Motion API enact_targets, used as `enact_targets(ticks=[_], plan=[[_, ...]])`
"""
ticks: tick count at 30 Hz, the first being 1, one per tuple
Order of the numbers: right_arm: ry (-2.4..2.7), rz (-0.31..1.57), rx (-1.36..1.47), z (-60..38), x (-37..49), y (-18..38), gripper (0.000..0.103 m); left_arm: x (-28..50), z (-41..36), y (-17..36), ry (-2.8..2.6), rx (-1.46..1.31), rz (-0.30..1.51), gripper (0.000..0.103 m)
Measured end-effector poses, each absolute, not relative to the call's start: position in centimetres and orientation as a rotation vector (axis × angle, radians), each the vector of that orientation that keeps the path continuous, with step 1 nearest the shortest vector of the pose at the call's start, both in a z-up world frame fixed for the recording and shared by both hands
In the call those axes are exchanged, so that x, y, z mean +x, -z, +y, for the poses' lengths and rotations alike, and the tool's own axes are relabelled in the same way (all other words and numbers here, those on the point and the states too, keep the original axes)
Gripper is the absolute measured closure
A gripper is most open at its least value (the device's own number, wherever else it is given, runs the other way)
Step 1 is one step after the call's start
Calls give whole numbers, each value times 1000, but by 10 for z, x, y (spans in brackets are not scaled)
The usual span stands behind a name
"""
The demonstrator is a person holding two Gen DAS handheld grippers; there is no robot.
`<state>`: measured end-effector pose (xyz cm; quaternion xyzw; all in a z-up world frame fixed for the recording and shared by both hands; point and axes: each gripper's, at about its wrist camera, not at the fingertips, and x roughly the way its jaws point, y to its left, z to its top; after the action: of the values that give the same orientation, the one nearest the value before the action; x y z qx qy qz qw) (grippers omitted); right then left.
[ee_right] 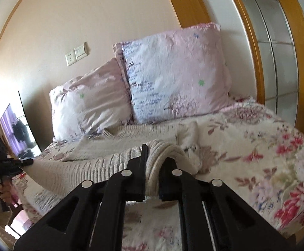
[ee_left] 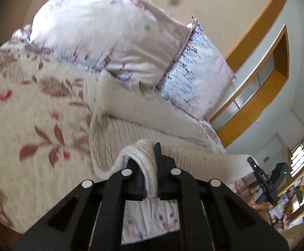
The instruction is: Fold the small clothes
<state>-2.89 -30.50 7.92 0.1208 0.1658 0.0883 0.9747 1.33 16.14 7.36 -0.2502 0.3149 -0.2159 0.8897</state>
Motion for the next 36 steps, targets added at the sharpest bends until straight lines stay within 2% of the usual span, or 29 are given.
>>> enact_targets(ticks=[13,19,23,27,31,36], plan=[[-142,284,239,-305,29,-111,95,81,137,-136,367,-345,540,97],[-120,281,210,-300,71,-121,95,130,131,-143,323,-333,521,97],[-103,325,212,-299,104,-111,95,169,130,-129,301,-370,558,97],[-92,441,245,-303,145,-85,95,212,134,-93,263,-439,663,97],[-80,599,323,-309,187,-53,95,243,143,-52,246,-566,797,97],[-70,697,482,-321,229,-35,94,263,143,-32,235,-596,841,96]])
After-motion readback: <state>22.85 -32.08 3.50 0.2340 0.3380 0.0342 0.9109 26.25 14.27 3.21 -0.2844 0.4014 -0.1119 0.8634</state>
